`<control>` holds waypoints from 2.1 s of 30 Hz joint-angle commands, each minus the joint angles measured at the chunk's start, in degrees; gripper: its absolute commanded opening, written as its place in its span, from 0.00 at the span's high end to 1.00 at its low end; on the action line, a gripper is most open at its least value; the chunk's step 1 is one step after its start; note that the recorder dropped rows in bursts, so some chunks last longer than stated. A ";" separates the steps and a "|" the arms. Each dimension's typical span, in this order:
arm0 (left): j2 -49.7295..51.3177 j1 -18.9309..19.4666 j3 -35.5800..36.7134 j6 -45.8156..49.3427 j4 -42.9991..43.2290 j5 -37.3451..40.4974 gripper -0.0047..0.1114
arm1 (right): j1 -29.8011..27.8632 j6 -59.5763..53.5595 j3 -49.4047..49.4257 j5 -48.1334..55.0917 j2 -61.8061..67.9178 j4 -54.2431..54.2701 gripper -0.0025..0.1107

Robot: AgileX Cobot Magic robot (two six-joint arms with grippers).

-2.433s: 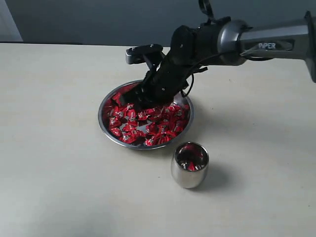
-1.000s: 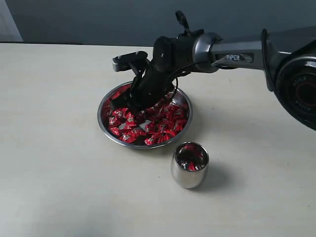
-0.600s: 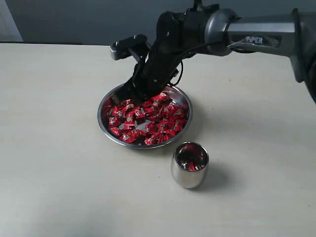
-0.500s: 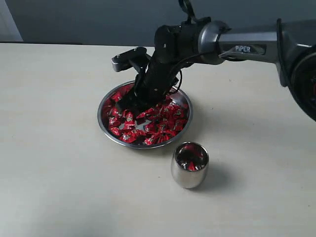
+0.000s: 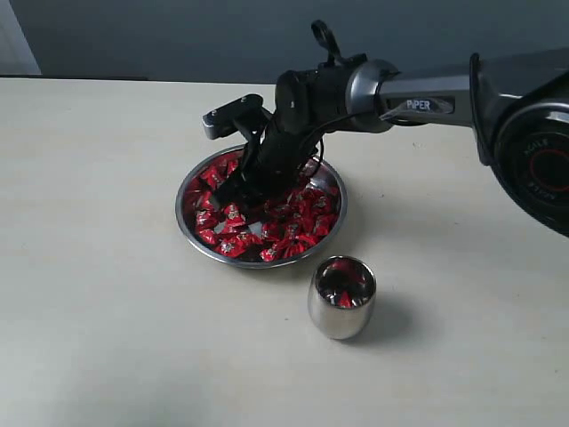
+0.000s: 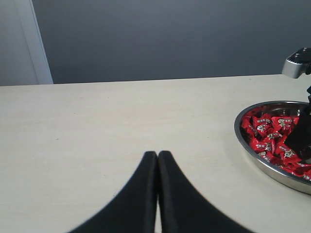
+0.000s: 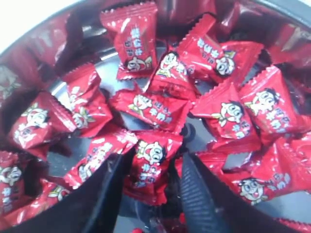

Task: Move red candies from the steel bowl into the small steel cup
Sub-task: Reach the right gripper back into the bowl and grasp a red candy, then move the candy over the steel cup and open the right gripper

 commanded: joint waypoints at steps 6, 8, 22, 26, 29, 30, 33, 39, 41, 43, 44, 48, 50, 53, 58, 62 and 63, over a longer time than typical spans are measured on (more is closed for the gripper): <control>-0.26 -0.36 0.14 -0.13 0.00 -0.23 0.96 | -0.16 -0.18 0.21 1.17 1.51 -1.69 0.68; -0.26 -0.36 0.14 -0.13 0.00 -0.23 0.96 | -0.16 -0.18 0.21 1.17 1.40 -1.69 0.79; -0.26 -0.36 0.14 -0.13 0.00 -0.23 0.96 | -0.16 0.46 0.21 6.94 -9.27 -1.45 0.98; -0.26 -0.36 0.14 -0.13 0.00 -0.23 0.96 | -0.16 1.87 0.36 18.19 -13.34 -1.45 0.98; -0.26 -0.36 0.14 -0.13 0.00 -0.23 0.96 | -0.16 1.99 2.48 22.73 -17.96 -1.45 0.98; -0.26 -0.36 0.14 -0.13 0.00 -0.23 0.96 | -0.16 1.99 3.82 22.27 -20.53 -1.24 0.98; -0.26 -0.36 0.14 -0.13 0.00 -0.23 0.96 | -0.16 2.14 8.60 21.28 -27.74 0.08 0.98; -0.26 -0.36 0.14 -0.13 0.00 -0.23 0.96 | -0.16 3.53 18.83 20.95 -39.86 0.08 0.98; -0.26 -0.36 0.14 -0.13 0.00 -0.23 0.96 | -0.16 3.94 22.18 20.43 -42.35 0.08 0.98; -0.26 -0.36 0.14 -0.13 0.00 -0.23 0.96 | -0.16 4.36 25.86 19.17 -44.02 0.08 0.98; -0.26 -0.36 0.14 -0.13 0.00 -0.23 0.96 | -0.16 4.36 27.62 18.46 -44.34 0.08 0.98; -0.26 -0.36 0.14 -0.13 0.00 -0.23 0.96 | -0.16 4.47 33.62 13.92 -44.22 0.21 0.98; -0.26 -0.36 0.14 -0.13 0.00 -0.23 0.96 | -0.16 4.47 36.67 9.97 -44.22 1.07 0.98; -0.26 -0.36 0.14 -0.13 0.00 -0.23 0.96 | -0.16 4.47 39.33 7.06 -44.22 2.25 0.98; -0.26 -0.36 0.14 -0.13 0.00 -0.23 0.96 | -0.16 4.47 40.35 7.46 -44.22 2.65 0.98; -0.26 -0.36 0.14 -0.13 0.00 -0.23 0.96 | -0.16 4.47 40.35 8.30 -44.22 2.65 0.98; -0.26 -0.36 0.14 -0.13 0.00 -0.23 0.96 | -0.16 4.47 40.35 8.73 -44.22 2.65 0.98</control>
